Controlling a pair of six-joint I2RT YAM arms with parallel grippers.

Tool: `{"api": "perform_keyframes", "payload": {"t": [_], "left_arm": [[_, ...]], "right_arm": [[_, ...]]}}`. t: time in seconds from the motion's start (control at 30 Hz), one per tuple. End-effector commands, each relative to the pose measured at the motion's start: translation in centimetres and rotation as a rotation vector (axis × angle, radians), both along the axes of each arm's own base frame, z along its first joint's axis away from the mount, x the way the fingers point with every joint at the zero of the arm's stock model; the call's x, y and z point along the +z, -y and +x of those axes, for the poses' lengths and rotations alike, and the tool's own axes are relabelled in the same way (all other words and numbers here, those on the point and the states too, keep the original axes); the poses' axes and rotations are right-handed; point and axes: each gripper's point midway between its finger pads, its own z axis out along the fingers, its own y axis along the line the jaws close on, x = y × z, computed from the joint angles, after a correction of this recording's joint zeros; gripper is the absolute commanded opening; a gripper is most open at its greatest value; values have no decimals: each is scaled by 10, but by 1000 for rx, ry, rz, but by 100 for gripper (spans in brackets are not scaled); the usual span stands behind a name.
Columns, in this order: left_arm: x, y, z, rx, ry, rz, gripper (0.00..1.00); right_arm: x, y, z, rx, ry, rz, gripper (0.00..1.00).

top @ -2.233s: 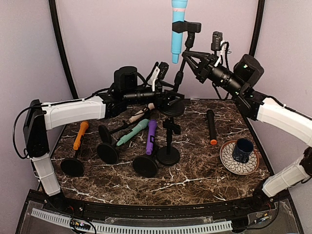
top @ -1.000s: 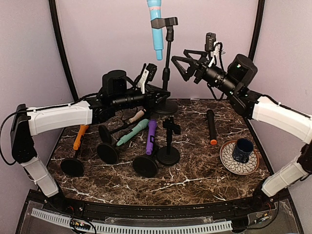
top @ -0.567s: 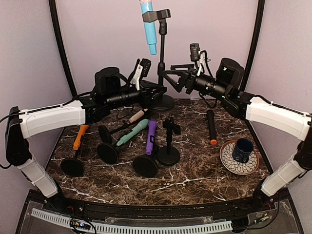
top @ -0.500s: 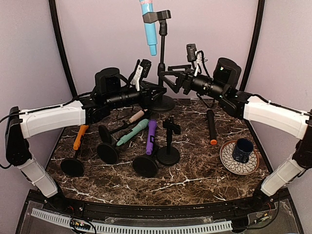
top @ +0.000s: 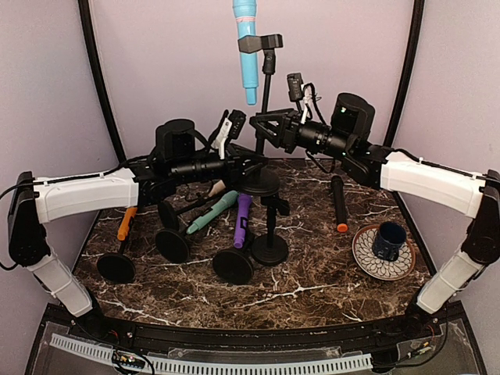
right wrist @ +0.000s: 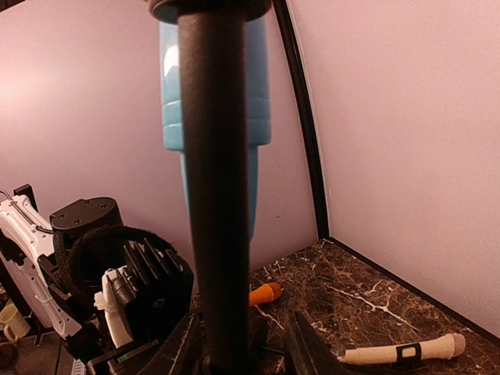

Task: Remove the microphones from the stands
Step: Unscrew the knob on the stand of the microphone stand.

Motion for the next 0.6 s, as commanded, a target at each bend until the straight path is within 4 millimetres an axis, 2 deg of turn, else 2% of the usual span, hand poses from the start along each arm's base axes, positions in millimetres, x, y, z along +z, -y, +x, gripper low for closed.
{"api": "perform_keyframes", "payload": {"t": [0.0, 0.17, 0.27, 0.57], "left_arm": [[73, -15, -21, -30, 164, -149, 0], [80, -17, -32, -78, 185, -159, 0], [85, -17, -51, -170, 208, -170, 0], [93, -19, -108, -480, 199, -189, 0]], "right_arm": [[17, -1, -10, 36, 44, 36, 29], [15, -3, -28, 131, 70, 6, 15], [19, -2, -45, 225, 93, -5, 9], [28, 6, -92, 516, 115, -35, 4]]}}
